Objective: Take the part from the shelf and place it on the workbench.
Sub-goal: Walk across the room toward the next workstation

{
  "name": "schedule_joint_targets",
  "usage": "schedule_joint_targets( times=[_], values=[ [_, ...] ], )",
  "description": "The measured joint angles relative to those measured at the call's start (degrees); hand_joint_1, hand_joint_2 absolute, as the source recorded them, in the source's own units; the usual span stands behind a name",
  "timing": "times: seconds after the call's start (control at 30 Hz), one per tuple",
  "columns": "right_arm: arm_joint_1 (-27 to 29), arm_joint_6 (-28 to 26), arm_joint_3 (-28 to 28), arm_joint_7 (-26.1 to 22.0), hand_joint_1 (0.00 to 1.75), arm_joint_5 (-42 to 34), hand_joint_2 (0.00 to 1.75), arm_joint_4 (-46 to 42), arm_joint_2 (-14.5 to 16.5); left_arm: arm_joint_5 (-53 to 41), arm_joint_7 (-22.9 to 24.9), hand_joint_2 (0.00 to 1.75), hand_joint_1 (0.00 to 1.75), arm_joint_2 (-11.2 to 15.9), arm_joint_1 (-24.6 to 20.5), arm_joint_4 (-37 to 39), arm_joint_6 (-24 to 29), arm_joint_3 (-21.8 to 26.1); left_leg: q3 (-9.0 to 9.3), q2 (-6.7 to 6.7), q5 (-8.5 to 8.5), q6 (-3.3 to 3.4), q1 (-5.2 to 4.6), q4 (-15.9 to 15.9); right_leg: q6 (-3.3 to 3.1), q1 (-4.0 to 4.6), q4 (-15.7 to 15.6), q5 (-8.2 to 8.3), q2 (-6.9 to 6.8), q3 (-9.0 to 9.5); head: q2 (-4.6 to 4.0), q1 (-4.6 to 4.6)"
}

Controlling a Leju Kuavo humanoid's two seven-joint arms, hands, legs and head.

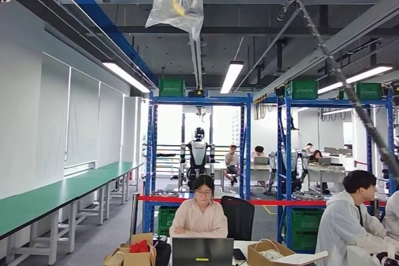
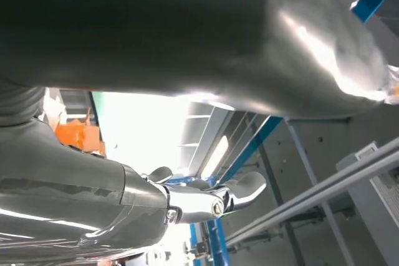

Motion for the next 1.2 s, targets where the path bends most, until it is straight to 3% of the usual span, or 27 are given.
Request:
schedule_joint_targets(
  times=[0.03, 0.1, 0.13, 0.17, 0.2, 0.23, 0.3, 0.37, 0.4, 0.47, 0.5, 0.57, 0.63, 0.67, 0.7, 0.73, 0.8, 0.87, 0.9, 0.97, 1.0, 1.07, 1.13, 1.17, 1.2],
  values=[
    [0.0, 0.0, 0.0, 0.0, 0.00, 0.1, 0.00, 0.0, 0.0, -0.2, 0.0, 0.00, 0.00, -0.1, 0.1, 0.0, 0.0, 0.0, -0.64, -0.08, -1.87, -0.20, 0.01, 1.5, -0.44, -0.11, -0.3, 0.57, -0.12, -0.50, 0.00, 0.04],
    [0.2, -0.1, 0.0, 0.0, 0.00, 0.4, 0.00, 0.0, 0.1, -0.7, 0.0, 0.00, 0.00, -0.2, 0.2, 0.0, -0.1, 0.2, -2.40, -0.17, -7.36, -0.50, 0.13, 7.7, -1.05, -0.12, -0.1, 1.53, -0.29, -1.96, 0.00, 0.10],
    [0.3, -0.2, 0.0, 0.0, 0.00, 0.6, 0.00, 0.0, 0.1, -0.9, 0.0, 0.00, 0.00, -0.2, 0.2, 0.0, -0.1, 0.3, -3.16, -0.17, -9.33, -0.66, 0.19, 11.4, -1.12, -0.06, 0.3, 1.93, -0.37, -2.85, -0.01, 0.10],
    [0.5, -0.4, 0.0, 0.0, 0.00, 0.8, 0.00, 0.0, 0.1, -1.1, 0.0, 0.00, 0.00, -0.2, 0.2, 0.0, -0.1, 0.5, -3.37, -0.17, -10.09, -0.83, 0.25, 14.1, -1.11, -0.02, 0.7, 2.30, -0.45, -3.77, -0.01, 0.09],
    [0.7, -0.8, 0.0, 0.0, 0.00, 1.1, 0.00, 0.1, 0.1, -1.3, 0.0, 0.00, 0.00, -0.2, 0.2, 0.0, -0.1, 0.8, -2.82, -0.17, -9.61, -0.99, 0.32, 15.1, -1.04, -0.03, 1.2, 2.64, -0.52, -4.74, -0.01, 0.09],
    [1.0, -1.3, 0.0, 0.0, 0.00, 1.4, 0.00, 0.2, 0.1, -1.5, 0.0, 0.00, 0.00, -0.2, 0.2, 0.0, -0.1, 1.1, -1.37, -0.16, -8.23, -1.14, 0.42, 14.1, -0.90, -0.08, 1.8, 2.94, -0.54, -5.70, -0.01, 0.09],
    [1.4, -1.9, 0.1, 0.0, 0.00, 1.8, 0.00, 0.5, 0.1, -1.7, 0.0, 0.00, 0.00, -0.2, 0.2, 0.0, -0.1, 1.5, 3.62, -0.18, -5.89, -1.40, 0.68, 7.4, -0.49, -0.13, 3.1, 3.37, -0.51, -7.57, -0.01, 0.09],
    [1.7, -2.7, 0.1, 0.4, 0.00, 2.1, 0.00, 0.9, 0.0, -1.7, 0.1, 0.00, 0.00, -0.3, 0.1, 0.0, -0.1, 1.7, 7.42, -0.28, -6.07, -1.14, 0.71, 1.2, 0.09, -0.02, 4.3, 3.80, -0.48, -9.01, -0.01, 0.06],
    [2.0, -3.3, 0.1, 0.6, 0.00, 2.5, 0.00, 1.2, 0.0, -1.8, 0.2, 0.00, 0.00, -0.3, 0.0, 0.0, -0.1, 1.8, 7.98, -0.34, -6.56, -0.85, 0.61, -0.2, 0.41, 0.04, 4.7, 4.13, -0.49, -9.48, -0.01, 0.05],
    [2.7, -4.9, 0.0, 0.8, 0.00, 3.5, 0.00, 2.8, -0.2, -2.0, 0.4, 0.00, 0.00, -0.5, 0.2, -0.1, 0.0, 2.2, 7.53, -0.30, -6.27, 0.01, 0.57, -0.6, 1.07, -0.01, 4.9, 4.72, -0.44, -9.96, -0.01, 0.04],
    [3.2, -5.5, -0.1, 0.6, 0.00, 4.0, 0.00, 3.9, -0.3, -2.2, 0.6, 0.00, 0.00, -0.6, 0.3, -0.1, 0.1, 2.5, 7.13, -0.21, -5.84, 0.54, 0.61, -0.6, 1.43, -0.08, 5.3, 4.08, -0.35, -10.25, -0.01, 0.04],
    [4.1, -6.1, -0.4, 0.2, 0.00, 4.7, 0.00, 6.5, -0.7, -2.6, 0.6, 0.00, 0.00, -0.9, 0.4, -0.3, 0.1, 3.0, 5.99, 0.01, -4.75, 1.49, 0.67, -0.8, 2.16, -0.39, 8.9, -0.11, -0.18, -11.44, -0.01, 0.04],
    [4.6, -6.2, -0.6, 0.1, 0.00, 5.0, 0.00, 8.5, -0.9, -2.8, 0.6, 0.00, 0.00, -0.9, 0.4, -0.3, 0.2, 3.4, 4.62, 0.13, -3.64, 1.90, 0.45, -0.7, 2.69, -0.70, 15.9, -5.39, -0.14, -13.07, -0.01, 0.05],
    [4.8, -6.4, -0.6, 0.3, 0.00, 5.2, 0.00, 9.3, -1.0, -2.8, 0.6, 0.00, 0.00, -0.9, 0.4, -0.3, 0.2, 3.5, 3.93, 0.20, -3.11, 1.96, 0.32, -0.7, 2.81, -0.80, 19.0, -6.58, -0.14, -13.44, -0.01, 0.05],
    [4.9, -7.1, -0.7, 1.1, 0.00, 5.8, 0.00, 10.2, -1.1, -2.9, 0.6, 0.00, 0.00, -0.9, 0.5, -0.3, 0.2, 3.7, 3.24, 0.27, -2.59, 1.96, 0.18, -0.7, 2.82, -0.85, 20.4, -6.40, -0.13, -12.98, -0.01, 0.05],
    [4.8, -8.1, -0.8, 2.2, 0.00, 7.0, 0.00, 11.7, -1.1, -3.0, 0.6, 0.00, 0.00, -0.9, 0.5, -0.3, 0.2, 3.9, 2.61, 0.30, -2.08, 1.94, 0.06, -0.7, 2.71, -0.86, 19.7, -5.17, -0.12, -11.55, -0.01, 0.05],
    [4.0, -11.8, -1.3, 4.3, 0.00, 11.3, 0.00, 17.4, -1.2, -3.5, 0.3, 0.00, 0.00, -1.2, 0.4, -0.3, 0.2, 4.4, 1.61, 0.30, -1.11, 1.82, -0.11, -0.7, 1.98, -0.65, 12.5, -2.05, 0.01, -5.79, -0.01, 0.06],
    [3.1, -15.0, -1.8, 3.4, 0.00, 15.6, 0.00, 25.2, -1.5, -4.2, 0.1, 0.00, 0.00, -1.6, 0.4, -0.4, 0.3, 5.1, 1.04, 0.21, -0.24, 1.52, -0.20, -0.7, 0.98, -0.21, 3.6, -1.28, 0.15, 0.00, -0.01, 0.07],
    [2.7, -16.2, -2.0, 2.7, 0.00, 17.0, 0.00, 28.8, -1.7, -4.6, -0.1, 0.00, 0.00, -1.8, 0.4, -0.4, 0.3, 5.4, 0.77, 0.21, 0.25, 1.25, -0.09, -0.7, 0.62, 0.03, 1.0, -1.46, 0.21, 1.41, -0.01, 0.08],
    [1.2, -19.3, -2.7, 3.7, 0.00, 20.0, 0.00, 36.1, -2.2, -5.5, -0.3, 0.00, 0.00, -2.0, 0.4, -0.4, 0.2, 6.2, 0.16, 0.25, 1.12, 0.56, 0.24, -0.8, 0.10, 0.31, -0.9, -0.93, 0.21, 1.66, -0.01, 0.09],
    [-0.1, -21.6, -3.3, 5.3, 0.00, 22.0, 0.00, 40.5, -2.4, -6.2, -0.4, 0.00, 0.00, -2.0, 0.5, -0.4, 0.1, 6.5, -0.26, 0.19, 0.72, 0.30, 0.36, -0.6, -0.28, 0.34, -1.2, -0.17, 0.12, 1.34, -0.01, 0.09],
    [-3.2, -27.6, -5.3, 7.4, 0.00, 26.4, 0.00, 51.8, -3.3, -7.9, -0.6, 0.00, 0.00, -2.2, 0.4, -0.4, -0.3, 7.1, -1.55, -0.04, -2.93, 0.03, 0.32, 2.4, -1.13, 0.16, -1.8, 1.26, -0.13, 0.39, -0.01, 0.10],
    [-6.1, -34.3, -7.7, 8.2, 0.00, 30.2, 0.00, 64.4, -4.7, -9.4, -0.8, 0.00, 0.00, -2.3, 0.3, -0.4, -0.6, 7.7, -3.23, -0.16, -8.26, -0.20, 0.30, 9.1, -1.47, 0.19, -1.2, 2.04, -0.38, -1.23, -0.01, 0.11],
    [-7.1, -37.2, -8.7, 9.0, 0.00, 31.8, 0.00, 70.2, -5.4, -10.1, -0.8, 0.00, 0.00, -2.2, 0.2, -0.4, -0.6, 8.0, -3.74, -0.16, -9.69, -0.37, 0.36, 12.4, -1.42, 0.19, -0.8, 2.36, -0.51, -2.14, -0.01, 0.11],
    [-7.8, -39.5, -9.6, 10.2, 0.00, 33.0, 0.00, 75.2, -6.1, -10.6, -0.8, 0.00, 0.00, -2.2, 0.2, -0.4, -0.7, 8.3, -3.68, -0.15, -9.83, -0.55, 0.43, 14.6, -1.33, 0.15, -0.3, 2.66, -0.65, -3.06, -0.01, 0.12]
  ],
)
